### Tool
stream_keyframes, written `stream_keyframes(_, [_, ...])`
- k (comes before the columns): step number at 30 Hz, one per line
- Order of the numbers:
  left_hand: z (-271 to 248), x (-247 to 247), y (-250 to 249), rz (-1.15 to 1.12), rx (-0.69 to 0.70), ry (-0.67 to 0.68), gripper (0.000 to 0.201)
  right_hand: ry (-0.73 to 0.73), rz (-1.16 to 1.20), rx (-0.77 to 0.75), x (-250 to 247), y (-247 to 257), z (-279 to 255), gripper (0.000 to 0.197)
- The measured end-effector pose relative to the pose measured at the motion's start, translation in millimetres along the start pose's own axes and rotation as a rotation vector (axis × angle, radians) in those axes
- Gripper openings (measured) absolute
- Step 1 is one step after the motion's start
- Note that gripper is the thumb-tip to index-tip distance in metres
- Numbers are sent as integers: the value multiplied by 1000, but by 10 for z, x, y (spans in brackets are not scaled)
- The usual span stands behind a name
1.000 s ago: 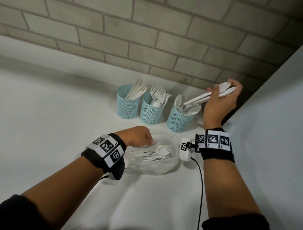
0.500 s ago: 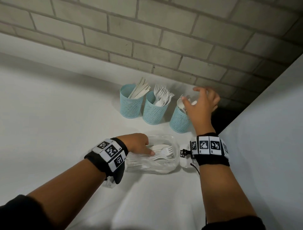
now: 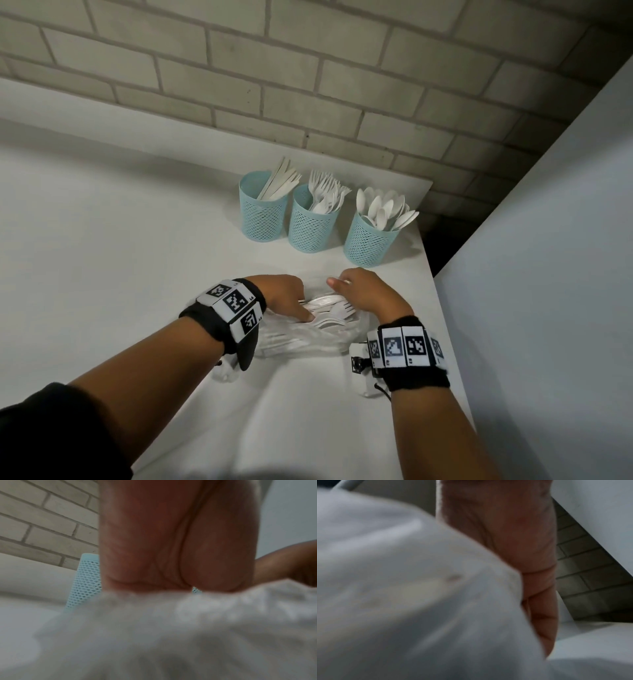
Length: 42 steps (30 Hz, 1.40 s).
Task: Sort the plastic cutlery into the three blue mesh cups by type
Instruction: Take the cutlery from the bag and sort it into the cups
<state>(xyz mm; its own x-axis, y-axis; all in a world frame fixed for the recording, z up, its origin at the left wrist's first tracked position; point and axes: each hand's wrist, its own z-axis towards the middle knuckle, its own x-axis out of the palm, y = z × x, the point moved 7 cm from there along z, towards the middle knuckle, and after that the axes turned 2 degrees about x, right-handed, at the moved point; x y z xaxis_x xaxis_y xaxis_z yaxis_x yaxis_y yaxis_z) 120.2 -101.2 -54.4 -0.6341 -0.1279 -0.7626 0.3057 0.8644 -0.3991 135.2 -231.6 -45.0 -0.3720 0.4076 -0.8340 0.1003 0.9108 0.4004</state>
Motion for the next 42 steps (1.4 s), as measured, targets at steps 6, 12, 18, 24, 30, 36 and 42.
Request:
stream_keyframes(6, [-40, -34, -61, 61, 61, -107, 42, -171, 121, 2, -139, -15, 22, 43])
stream_keyframes(12, [-44, -28, -45, 77, 124, -173, 39, -221, 312, 38, -158, -60, 6, 39])
stream_keyframes(18, [-66, -115, -18, -77, 160, -209, 25, -248, 378, 69, -150, -127, 11, 40])
stream_keyframes(24, [-70, -204, 108, -304, 167, -192, 33, -233, 578, 98, -201, -161, -36, 33])
stream_keyframes(30, [-147, -366, 91, -819, 284, -243, 13, -358, 823, -10, -410, -8, -97, 36])
stream_keyframes(36, [-122, -495, 14, -1165, 298, -275, 8, -153, 1029, -197, -418, 414, -74, 25])
stream_keyframes(42, [-94, -460, 94, -1351, 240, -295, 16, -136, 1217, -221, -421, 500, -10, 9])
